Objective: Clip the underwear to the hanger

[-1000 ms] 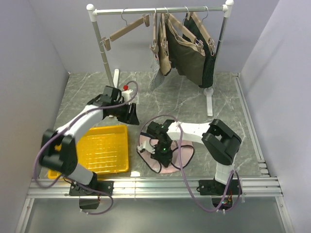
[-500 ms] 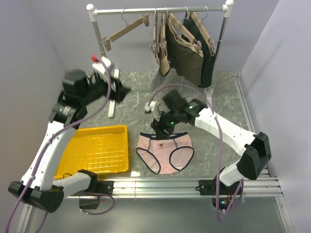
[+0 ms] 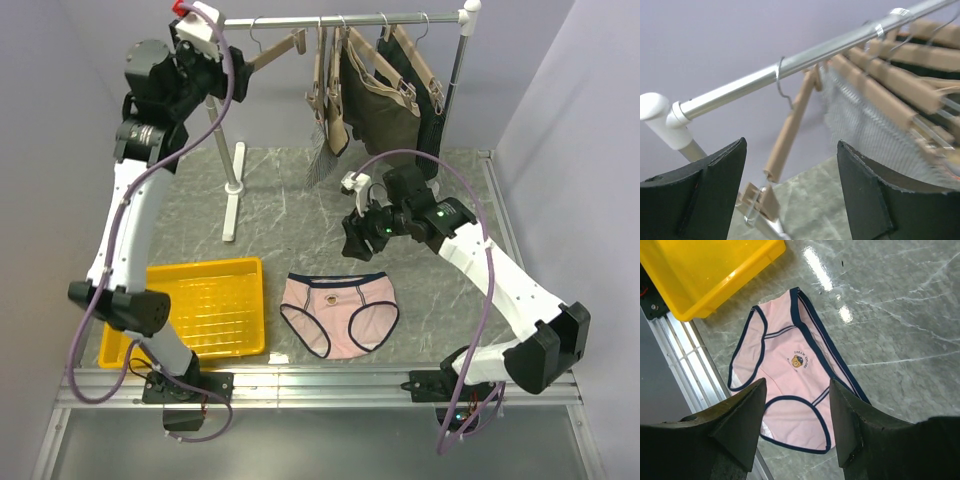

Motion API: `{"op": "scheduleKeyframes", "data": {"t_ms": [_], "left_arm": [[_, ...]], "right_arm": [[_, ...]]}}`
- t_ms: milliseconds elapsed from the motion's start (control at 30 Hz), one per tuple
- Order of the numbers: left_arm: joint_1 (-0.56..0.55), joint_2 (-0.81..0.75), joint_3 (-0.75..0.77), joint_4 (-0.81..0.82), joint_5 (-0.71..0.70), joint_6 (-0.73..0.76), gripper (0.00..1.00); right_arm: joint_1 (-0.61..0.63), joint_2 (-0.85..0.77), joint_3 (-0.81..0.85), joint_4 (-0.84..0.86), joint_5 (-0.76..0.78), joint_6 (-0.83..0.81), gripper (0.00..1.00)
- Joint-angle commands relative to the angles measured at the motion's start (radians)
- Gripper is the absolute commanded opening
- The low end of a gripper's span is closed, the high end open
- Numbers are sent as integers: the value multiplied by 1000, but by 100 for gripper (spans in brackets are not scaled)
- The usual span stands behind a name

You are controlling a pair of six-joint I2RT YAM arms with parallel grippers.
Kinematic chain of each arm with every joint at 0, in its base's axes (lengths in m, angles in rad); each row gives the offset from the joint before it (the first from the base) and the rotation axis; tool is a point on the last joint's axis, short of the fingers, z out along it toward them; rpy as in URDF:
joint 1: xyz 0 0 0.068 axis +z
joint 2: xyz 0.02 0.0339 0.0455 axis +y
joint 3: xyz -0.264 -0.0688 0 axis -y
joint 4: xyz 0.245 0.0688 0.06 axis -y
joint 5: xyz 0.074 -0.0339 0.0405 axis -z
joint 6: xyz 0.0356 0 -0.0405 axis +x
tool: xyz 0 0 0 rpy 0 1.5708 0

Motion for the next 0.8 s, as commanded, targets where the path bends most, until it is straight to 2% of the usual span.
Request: {"op": "scheduleKeyframes", "data": {"t_ms": [0, 100, 267, 633, 733, 767], "left_arm": [[2, 62, 78, -5, -39, 122, 78], [4, 79, 32, 59, -85, 174, 77], [4, 117, -2, 76, -109, 220, 77], [7, 215, 27, 61, -131, 271, 76], [7, 229, 35, 61, -123, 276, 72], [7, 232, 36, 63, -120, 276, 67]], "right_arm": [[-17, -43, -18, 37, -8, 17, 61], [-19, -48, -29, 42, -14, 17, 61], [-25, -57, -40, 42, -19, 17, 61], [-37, -49, -47, 50, -37, 31, 61], [-40, -49, -50, 50, -39, 29, 61], [-40, -49, -53, 50, -39, 29, 61]]}}
